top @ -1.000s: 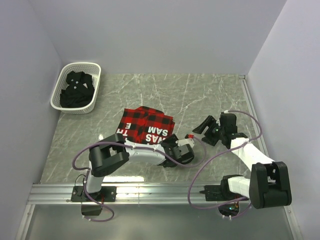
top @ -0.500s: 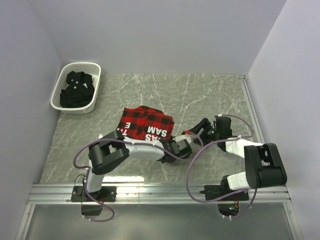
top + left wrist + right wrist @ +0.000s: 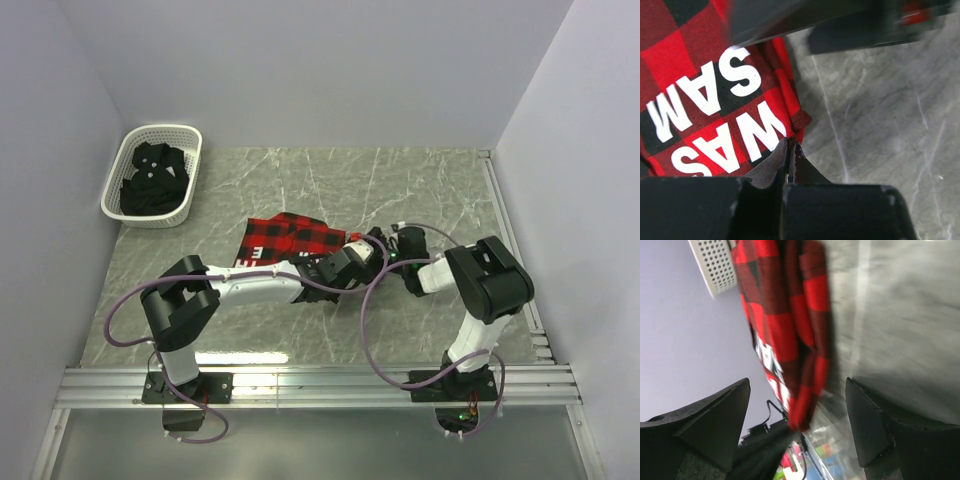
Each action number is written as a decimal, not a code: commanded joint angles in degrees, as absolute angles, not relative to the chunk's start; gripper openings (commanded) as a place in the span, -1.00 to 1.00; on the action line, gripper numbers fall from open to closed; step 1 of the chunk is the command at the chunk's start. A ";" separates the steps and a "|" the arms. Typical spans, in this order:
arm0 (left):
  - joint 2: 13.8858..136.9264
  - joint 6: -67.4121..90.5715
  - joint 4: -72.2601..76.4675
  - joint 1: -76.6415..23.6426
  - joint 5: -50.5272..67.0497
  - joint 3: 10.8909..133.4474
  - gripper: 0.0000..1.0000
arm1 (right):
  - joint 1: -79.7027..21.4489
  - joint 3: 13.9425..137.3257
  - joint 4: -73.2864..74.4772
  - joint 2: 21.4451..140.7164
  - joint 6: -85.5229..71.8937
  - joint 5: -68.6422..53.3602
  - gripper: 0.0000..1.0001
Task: Fold and stack the long sleeve shirts
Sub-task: Fold the shirt, then neatly place the folded shirt to the corner
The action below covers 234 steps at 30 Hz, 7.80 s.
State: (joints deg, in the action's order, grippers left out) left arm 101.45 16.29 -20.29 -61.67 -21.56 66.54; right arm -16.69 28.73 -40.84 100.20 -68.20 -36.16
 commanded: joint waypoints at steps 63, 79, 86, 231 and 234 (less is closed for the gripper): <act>59.59 23.99 -23.03 -16.70 -14.94 52.13 0.99 | -16.79 100.26 48.58 119.00 8.07 -28.32 -1.00; 60.20 24.78 -23.03 -16.61 -16.88 51.51 0.99 | -15.11 115.04 50.20 108.81 11.86 47.19 -1.00; 60.82 25.05 -22.76 -15.65 -16.53 51.42 0.99 | -18.98 107.94 33.77 111.44 26.44 67.65 -1.00; 64.07 27.60 -20.83 -7.91 -14.15 60.64 0.99 | -11.07 19.42 -27.15 84.10 -79.54 1.50 -0.09; 64.16 27.51 -21.00 -7.91 -14.59 60.47 0.99 | -10.90 21.35 -29.88 87.71 -81.38 0.97 -0.33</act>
State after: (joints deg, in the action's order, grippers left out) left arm 64.71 28.56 -21.96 -8.16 -13.47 59.37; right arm -10.74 19.35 -27.77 84.12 -78.96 -1.69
